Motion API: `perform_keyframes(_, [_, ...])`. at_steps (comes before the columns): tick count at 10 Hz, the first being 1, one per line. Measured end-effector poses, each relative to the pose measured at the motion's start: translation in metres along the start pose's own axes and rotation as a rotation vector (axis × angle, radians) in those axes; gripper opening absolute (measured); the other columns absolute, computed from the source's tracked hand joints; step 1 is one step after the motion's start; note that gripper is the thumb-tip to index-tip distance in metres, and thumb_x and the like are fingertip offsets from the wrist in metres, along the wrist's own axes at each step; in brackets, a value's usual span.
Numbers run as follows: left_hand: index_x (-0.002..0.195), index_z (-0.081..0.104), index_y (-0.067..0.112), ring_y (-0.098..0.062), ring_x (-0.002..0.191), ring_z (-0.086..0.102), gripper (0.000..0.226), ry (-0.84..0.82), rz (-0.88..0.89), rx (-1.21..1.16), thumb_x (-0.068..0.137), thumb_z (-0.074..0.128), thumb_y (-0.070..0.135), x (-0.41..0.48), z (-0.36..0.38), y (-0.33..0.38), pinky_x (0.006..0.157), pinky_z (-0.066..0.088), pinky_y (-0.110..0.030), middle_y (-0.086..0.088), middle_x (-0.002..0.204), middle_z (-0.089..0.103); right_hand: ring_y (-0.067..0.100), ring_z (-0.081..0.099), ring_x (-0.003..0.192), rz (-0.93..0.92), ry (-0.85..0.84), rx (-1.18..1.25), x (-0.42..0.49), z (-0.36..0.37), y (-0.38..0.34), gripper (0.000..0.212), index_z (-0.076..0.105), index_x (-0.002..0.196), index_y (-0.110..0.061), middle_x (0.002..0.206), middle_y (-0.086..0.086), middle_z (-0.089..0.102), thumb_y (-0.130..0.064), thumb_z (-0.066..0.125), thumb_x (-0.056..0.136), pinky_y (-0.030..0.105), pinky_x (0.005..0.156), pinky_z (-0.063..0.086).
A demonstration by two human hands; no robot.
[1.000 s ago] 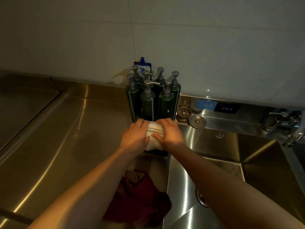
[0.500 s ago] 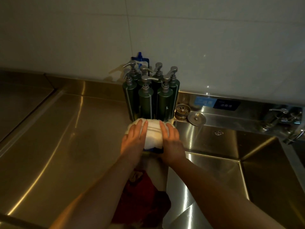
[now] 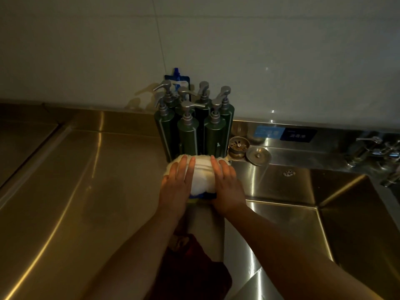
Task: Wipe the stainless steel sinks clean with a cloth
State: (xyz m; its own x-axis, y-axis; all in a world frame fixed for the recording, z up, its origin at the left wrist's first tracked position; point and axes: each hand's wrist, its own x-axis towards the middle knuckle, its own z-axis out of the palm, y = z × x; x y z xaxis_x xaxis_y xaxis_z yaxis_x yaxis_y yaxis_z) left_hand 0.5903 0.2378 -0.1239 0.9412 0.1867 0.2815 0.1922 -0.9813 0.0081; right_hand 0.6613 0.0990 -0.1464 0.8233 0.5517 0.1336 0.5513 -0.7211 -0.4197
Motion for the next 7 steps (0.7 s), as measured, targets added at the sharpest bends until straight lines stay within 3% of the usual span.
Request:
perform_keyframes(1, [0.142,0.036,0.008,-0.035,0.123,0.049,0.084,-0.032,-0.016,-0.033,0.073,0.076,0.032,-0.001,0.0,-0.001,0.081,0.053,-0.043,-0.016,0.145,0.04,0.026,0.019,0.137,-0.019,-0.009,0.011,-0.001,-0.002,0.0,0.115,-0.011,0.143,-0.034,0.152,0.007,0.019,-0.04,0.077,0.07,0.041,0.105,0.034])
perform_keyframes(3, [0.149,-0.005,0.028,-0.03,0.142,0.012,0.112,-0.192,-0.061,-0.026,0.069,0.065,0.063,-0.002,-0.004,0.001,0.106,0.027,-0.05,-0.006,0.158,0.002,0.031,0.028,0.132,-0.049,0.022,0.002,-0.001,-0.017,-0.002,0.119,0.007,0.15,-0.024,0.148,0.012,0.028,-0.05,0.08,0.059,0.047,0.093,0.044])
perform_keyframes(4, [0.147,-0.008,0.037,-0.03,0.143,0.001,0.103,-0.206,-0.051,-0.043,0.074,0.056,0.069,-0.004,-0.01,0.007,0.109,0.016,-0.056,-0.003,0.158,-0.007,0.029,0.026,0.134,-0.077,0.028,0.066,-0.008,-0.029,-0.001,0.11,0.011,0.149,-0.024,0.148,0.01,0.026,-0.052,0.075,0.064,0.047,0.093,0.041])
perform_keyframes(5, [0.148,-0.002,0.038,-0.027,0.143,0.0,0.09,-0.175,-0.052,-0.032,0.08,0.051,0.061,-0.007,-0.018,0.019,0.111,0.015,-0.057,-0.004,0.158,-0.006,0.026,0.022,0.134,-0.046,0.013,0.089,-0.016,-0.044,0.006,0.096,0.012,0.149,-0.026,0.148,0.008,0.023,-0.045,0.069,0.074,0.045,0.097,0.038])
perform_keyframes(7, [0.149,0.006,0.031,-0.027,0.142,0.009,0.075,-0.176,-0.044,0.072,0.087,0.044,0.051,-0.027,-0.044,0.055,0.107,0.02,-0.058,-0.007,0.157,0.007,0.027,0.032,0.13,-0.028,0.042,0.083,-0.053,-0.08,0.023,0.061,0.034,0.14,-0.016,0.141,0.01,0.034,-0.031,0.06,0.086,0.044,0.101,0.039])
